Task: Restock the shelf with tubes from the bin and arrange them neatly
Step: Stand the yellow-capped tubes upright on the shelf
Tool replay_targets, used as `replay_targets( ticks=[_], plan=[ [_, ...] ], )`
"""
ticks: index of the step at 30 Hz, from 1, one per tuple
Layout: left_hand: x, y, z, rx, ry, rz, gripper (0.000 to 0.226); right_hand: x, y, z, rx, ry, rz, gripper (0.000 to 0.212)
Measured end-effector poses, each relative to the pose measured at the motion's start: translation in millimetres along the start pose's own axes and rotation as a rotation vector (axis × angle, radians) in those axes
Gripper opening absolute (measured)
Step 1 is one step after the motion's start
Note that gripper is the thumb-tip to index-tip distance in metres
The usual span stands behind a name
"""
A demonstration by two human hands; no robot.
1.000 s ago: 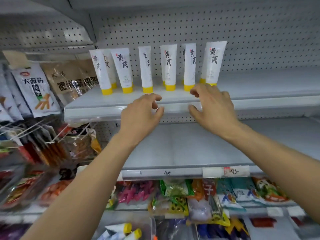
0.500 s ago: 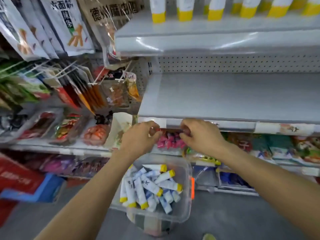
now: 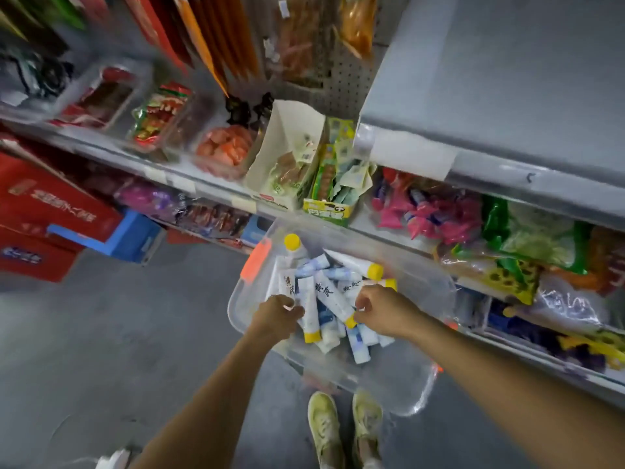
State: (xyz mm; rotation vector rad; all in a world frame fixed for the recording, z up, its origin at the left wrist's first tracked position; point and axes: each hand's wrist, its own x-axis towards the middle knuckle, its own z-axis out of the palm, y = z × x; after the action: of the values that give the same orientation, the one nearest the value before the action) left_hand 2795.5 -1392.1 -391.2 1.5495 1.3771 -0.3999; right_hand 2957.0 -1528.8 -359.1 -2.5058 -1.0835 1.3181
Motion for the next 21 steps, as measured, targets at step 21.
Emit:
replay_targets(
  ticks=[21],
  plan=[
    [58.4,3.3,68.0,-0.200,0.049,-0.113,0.040,84.4,4.1,83.9,0.330,-0.018,0.130,0.029]
  ],
)
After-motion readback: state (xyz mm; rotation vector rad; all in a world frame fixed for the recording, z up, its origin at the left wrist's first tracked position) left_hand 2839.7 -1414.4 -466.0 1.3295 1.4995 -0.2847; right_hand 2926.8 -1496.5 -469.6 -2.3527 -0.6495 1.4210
